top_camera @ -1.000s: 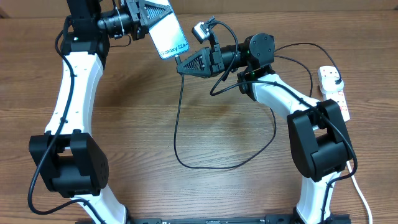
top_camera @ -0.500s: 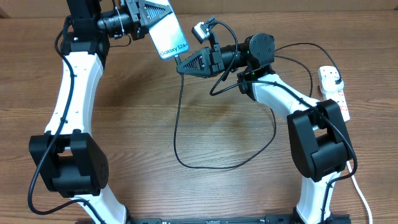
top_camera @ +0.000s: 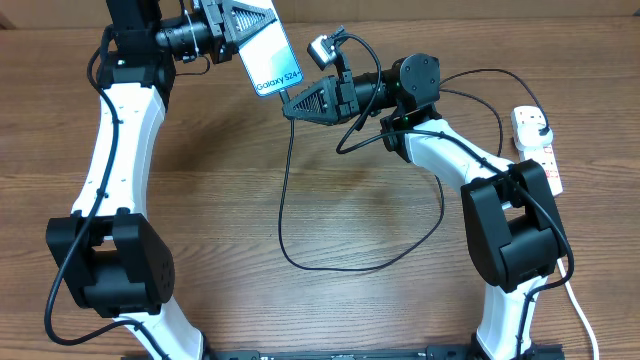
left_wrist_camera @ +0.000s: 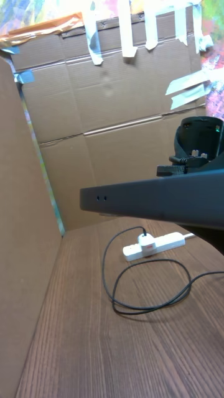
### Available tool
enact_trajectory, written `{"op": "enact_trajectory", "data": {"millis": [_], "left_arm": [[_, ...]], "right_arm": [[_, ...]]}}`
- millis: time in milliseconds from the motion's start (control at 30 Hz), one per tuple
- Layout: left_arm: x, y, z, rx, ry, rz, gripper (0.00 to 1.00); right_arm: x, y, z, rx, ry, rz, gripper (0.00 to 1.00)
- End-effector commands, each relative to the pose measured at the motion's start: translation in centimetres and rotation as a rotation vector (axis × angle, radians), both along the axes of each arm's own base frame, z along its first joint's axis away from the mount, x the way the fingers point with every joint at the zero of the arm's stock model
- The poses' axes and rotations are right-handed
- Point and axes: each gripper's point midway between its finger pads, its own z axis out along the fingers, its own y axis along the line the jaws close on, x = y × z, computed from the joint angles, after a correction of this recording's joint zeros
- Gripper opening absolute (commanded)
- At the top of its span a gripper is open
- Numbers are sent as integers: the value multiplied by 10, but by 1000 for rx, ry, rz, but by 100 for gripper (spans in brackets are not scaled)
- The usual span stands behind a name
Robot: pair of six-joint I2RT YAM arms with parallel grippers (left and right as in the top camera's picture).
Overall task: Plug charger to phone and switch on socket
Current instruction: 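Push the USB-C plug into the phone's port held by left gripper, then open the right gripper and pull it back right from the phone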
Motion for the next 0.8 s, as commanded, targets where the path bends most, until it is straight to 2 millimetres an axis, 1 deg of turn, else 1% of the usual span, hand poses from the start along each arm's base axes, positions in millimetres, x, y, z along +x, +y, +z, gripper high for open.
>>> {"op": "enact_trajectory", "data": {"millis": [0, 767], "left_arm": [[-19, -13, 9, -26, -34, -117, 4], [-23, -14, 11, -32, -42, -144, 4]], "right_arm": [[24, 0, 15, 64, 6, -128, 4], [30, 1, 15, 69, 33, -161, 4]]}}
